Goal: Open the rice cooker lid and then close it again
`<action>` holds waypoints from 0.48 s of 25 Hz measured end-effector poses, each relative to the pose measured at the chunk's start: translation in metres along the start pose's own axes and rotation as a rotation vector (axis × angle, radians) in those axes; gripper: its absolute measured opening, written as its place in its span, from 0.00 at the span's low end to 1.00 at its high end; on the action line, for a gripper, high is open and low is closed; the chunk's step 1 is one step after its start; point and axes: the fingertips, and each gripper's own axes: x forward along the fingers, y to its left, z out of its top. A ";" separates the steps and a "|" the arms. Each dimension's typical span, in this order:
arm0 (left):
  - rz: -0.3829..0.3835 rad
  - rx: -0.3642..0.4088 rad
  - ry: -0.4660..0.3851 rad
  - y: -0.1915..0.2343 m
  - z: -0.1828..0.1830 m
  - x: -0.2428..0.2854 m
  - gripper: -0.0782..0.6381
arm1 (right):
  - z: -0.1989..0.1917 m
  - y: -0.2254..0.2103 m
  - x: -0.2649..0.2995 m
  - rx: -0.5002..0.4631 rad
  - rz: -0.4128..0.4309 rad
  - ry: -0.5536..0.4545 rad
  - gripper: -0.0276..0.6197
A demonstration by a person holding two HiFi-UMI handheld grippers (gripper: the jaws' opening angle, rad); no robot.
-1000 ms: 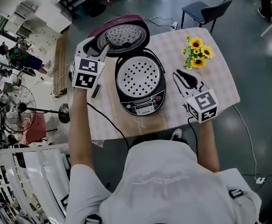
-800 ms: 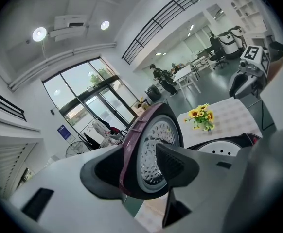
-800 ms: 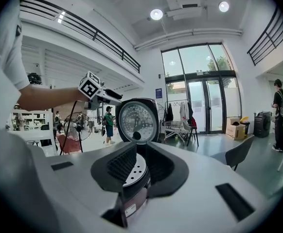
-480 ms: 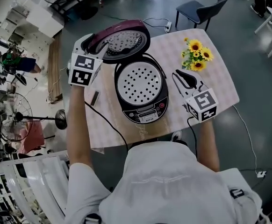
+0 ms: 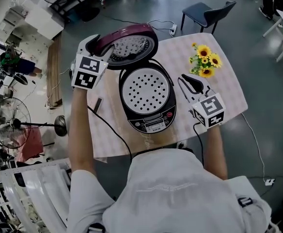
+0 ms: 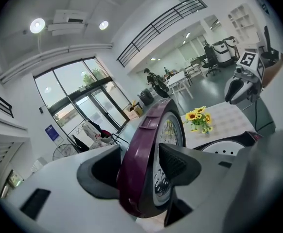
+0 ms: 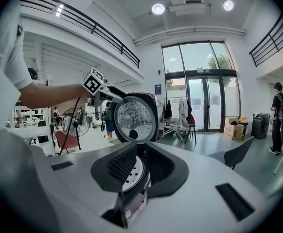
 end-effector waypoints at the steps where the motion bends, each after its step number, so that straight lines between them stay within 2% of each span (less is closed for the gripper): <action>1: -0.005 0.005 -0.008 -0.001 0.001 0.000 0.48 | 0.000 0.000 0.001 0.001 0.002 0.001 0.16; 7: -0.011 0.025 -0.056 -0.008 0.001 -0.005 0.48 | -0.003 0.005 0.014 -0.007 0.038 0.016 0.16; 12: 0.017 -0.002 -0.064 -0.011 0.003 -0.010 0.48 | 0.004 0.010 0.012 -0.026 0.063 0.016 0.16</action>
